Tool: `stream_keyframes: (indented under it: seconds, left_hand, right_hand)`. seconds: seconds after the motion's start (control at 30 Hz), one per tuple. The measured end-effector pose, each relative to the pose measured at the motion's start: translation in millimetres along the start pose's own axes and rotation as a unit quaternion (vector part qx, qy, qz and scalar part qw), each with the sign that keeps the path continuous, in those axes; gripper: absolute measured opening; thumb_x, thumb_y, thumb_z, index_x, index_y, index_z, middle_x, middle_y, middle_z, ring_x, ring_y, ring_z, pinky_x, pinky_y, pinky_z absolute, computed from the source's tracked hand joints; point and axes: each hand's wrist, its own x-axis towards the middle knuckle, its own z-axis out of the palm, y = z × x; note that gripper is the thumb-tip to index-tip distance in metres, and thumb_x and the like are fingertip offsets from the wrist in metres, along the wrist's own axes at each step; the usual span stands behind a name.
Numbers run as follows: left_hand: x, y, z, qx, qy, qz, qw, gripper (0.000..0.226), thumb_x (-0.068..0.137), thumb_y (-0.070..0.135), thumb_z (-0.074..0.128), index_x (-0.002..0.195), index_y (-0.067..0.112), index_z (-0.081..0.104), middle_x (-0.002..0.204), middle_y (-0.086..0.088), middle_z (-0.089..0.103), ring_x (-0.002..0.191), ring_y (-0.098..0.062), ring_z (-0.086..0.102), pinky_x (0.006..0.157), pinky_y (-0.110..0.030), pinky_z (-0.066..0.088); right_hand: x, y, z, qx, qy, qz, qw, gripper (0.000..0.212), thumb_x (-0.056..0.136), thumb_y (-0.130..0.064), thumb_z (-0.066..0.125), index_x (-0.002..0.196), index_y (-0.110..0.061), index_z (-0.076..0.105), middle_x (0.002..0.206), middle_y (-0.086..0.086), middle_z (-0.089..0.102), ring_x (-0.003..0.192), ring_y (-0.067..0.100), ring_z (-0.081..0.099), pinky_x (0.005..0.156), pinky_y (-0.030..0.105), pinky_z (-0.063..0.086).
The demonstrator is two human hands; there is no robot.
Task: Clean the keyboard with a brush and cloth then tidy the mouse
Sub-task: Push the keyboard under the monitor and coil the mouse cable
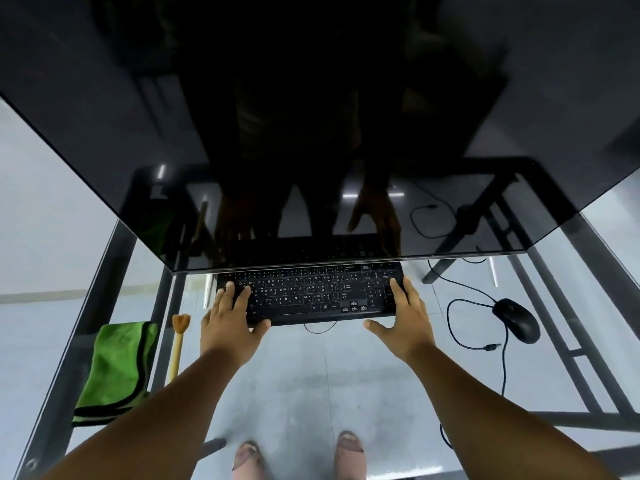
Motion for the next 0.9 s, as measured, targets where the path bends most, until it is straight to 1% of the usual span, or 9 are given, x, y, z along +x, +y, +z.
stream_keyframes:
  seconds: [0.1,0.17,0.33,0.4,0.47,0.57,0.67,0.77,0.9]
  left_hand:
    - [-8.2,12.9,3.7,0.004,0.007,0.02,1.0,0.079,0.09,0.057,0.048,0.154,0.023,0.017,0.163,-0.003,0.004,0.15,-0.021,0.001,0.12,-0.041,0.013]
    - [-13.6,25.1,7.4,0.005,0.004,0.033,0.999,0.081,0.092,0.058,0.045,0.155,0.021,0.012,0.163,-0.001,0.001,0.15,-0.019,-0.002,0.12,-0.04,0.009]
    - [-26.0,66.9,22.0,0.005,-0.008,0.071,0.997,0.082,0.093,0.059,0.04,0.155,0.018,0.004,0.163,0.001,-0.005,0.15,-0.017,-0.005,0.121,-0.039,0.006]
    - [-30.0,85.0,29.9,0.01,-0.019,0.086,0.996,0.081,0.095,0.059,0.037,0.155,0.018,0.0,0.162,0.002,-0.008,0.149,-0.016,-0.008,0.121,-0.038,0.004]
    - [-33.3,101.4,37.6,0.013,-0.026,0.099,0.995,0.08,0.095,0.058,0.034,0.155,0.018,-0.002,0.162,0.003,-0.011,0.149,-0.016,-0.011,0.121,-0.038,0.003]
    - [-39.1,129.3,51.3,0.015,-0.033,0.113,0.993,0.078,0.096,0.058,0.031,0.155,0.018,-0.003,0.161,0.003,-0.013,0.148,-0.015,-0.013,0.121,-0.038,0.001]
    - [-41.6,149.6,60.4,0.02,-0.034,0.12,0.992,0.076,0.097,0.056,0.027,0.154,0.017,-0.006,0.161,0.003,-0.016,0.148,-0.015,-0.015,0.121,-0.038,-0.001]
    - [-43.0,168.5,68.5,0.027,-0.037,0.122,0.991,0.075,0.098,0.055,0.025,0.153,0.016,-0.008,0.16,0.003,-0.017,0.148,-0.016,-0.016,0.121,-0.038,-0.002]
    - [-42.4,187.7,78.9,0.031,-0.039,0.126,0.991,0.075,0.098,0.054,0.025,0.153,0.015,-0.008,0.16,0.002,-0.018,0.148,-0.016,-0.016,0.121,-0.039,-0.001]
  right_hand:
    - [-5.9,3.5,-3.5,-0.003,0.009,-0.005,1.0,0.096,0.08,-0.054,0.067,0.154,-0.026,0.013,0.162,-0.008,0.004,0.147,0.017,0.014,0.114,0.042,0.03]
    - [-9.8,8.2,-8.1,-0.008,0.013,0.0,1.0,0.092,0.083,-0.055,0.063,0.154,-0.027,0.012,0.162,-0.009,0.004,0.147,0.016,0.012,0.113,0.045,0.031]
    - [-15.4,35.5,-28.6,-0.035,0.043,0.027,0.998,0.081,0.091,-0.05,0.054,0.154,-0.025,0.01,0.163,-0.009,0.003,0.149,0.014,0.005,0.115,0.045,0.023]
    - [-15.9,51.2,-41.0,-0.043,0.063,0.046,0.996,0.076,0.093,-0.042,0.054,0.154,-0.025,0.012,0.163,-0.008,0.005,0.149,0.015,0.008,0.115,0.045,0.023]
    - [-15.5,67.6,-54.5,-0.045,0.085,0.062,0.993,0.073,0.09,-0.029,0.056,0.153,-0.024,0.018,0.162,-0.007,0.013,0.147,0.016,0.016,0.114,0.045,0.025]
    - [-16.4,97.7,-77.8,-0.03,0.113,0.101,0.988,0.073,0.084,-0.013,0.054,0.15,-0.023,0.026,0.159,-0.005,0.021,0.145,0.018,0.021,0.114,0.045,0.022]
    - [-14.7,122.3,-94.8,-0.011,0.144,0.13,0.981,0.073,0.08,-0.003,0.052,0.147,-0.022,0.032,0.156,-0.003,0.028,0.142,0.02,0.027,0.115,0.046,0.021]
    - [-11.5,146.2,-110.4,0.004,0.144,0.152,0.978,0.074,0.077,0.0,0.055,0.145,-0.022,0.035,0.151,-0.002,0.035,0.137,0.023,0.035,0.111,0.047,0.026]
    - [-8.6,175.5,-118.8,0.005,0.096,0.153,0.984,0.064,0.079,-0.009,0.058,0.139,-0.022,0.042,0.137,0.002,0.045,0.122,0.027,0.047,0.1,0.046,0.043]
